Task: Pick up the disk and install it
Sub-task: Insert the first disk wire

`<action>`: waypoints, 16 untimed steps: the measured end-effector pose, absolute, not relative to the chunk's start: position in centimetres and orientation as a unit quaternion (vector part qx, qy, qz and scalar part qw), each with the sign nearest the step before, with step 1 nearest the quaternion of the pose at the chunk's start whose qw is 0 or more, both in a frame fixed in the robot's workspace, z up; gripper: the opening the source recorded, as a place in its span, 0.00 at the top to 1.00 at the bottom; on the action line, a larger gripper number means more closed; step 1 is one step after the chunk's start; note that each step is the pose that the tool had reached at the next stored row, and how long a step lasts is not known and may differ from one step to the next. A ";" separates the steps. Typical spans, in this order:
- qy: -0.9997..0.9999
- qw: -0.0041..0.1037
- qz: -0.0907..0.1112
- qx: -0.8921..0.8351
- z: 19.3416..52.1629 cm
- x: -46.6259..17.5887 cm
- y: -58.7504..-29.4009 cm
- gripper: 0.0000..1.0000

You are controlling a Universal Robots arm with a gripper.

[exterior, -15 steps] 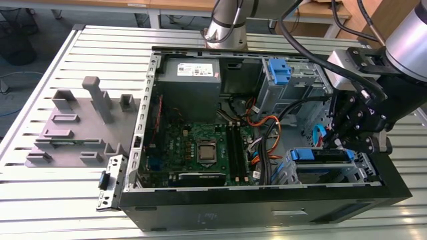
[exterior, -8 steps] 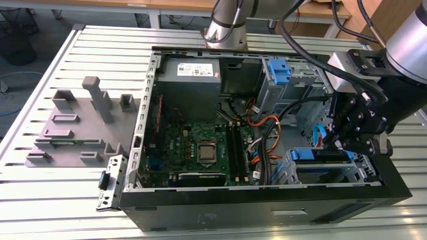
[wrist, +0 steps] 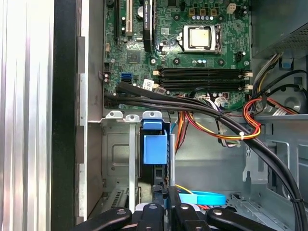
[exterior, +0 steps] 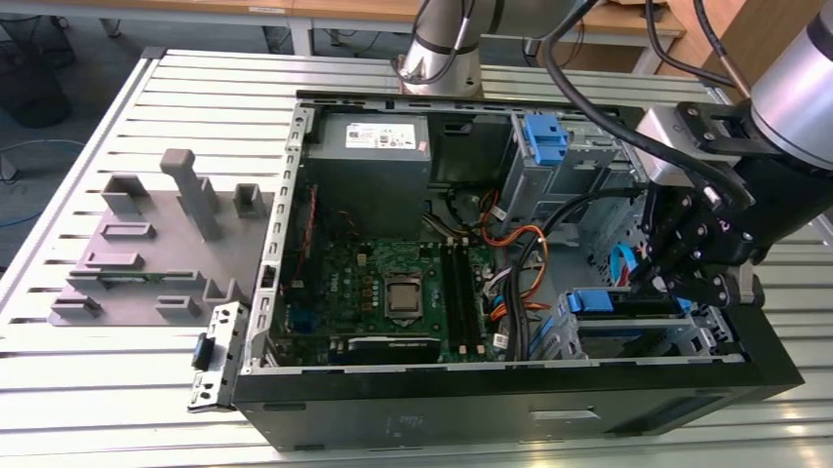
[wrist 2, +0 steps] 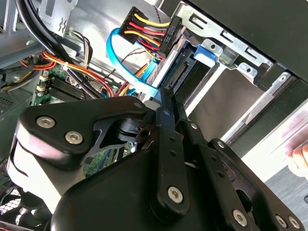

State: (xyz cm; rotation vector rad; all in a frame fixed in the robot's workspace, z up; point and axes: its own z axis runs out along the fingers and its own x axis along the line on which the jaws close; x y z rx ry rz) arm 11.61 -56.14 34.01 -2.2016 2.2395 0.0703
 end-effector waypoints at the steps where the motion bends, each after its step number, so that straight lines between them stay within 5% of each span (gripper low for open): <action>1: 0.713 0.000 0.022 -0.701 34.0 11.6 -56.2 0.84; 16: 0.713 0.002 0.021 -0.701 33.8 11.6 -56.3 0.84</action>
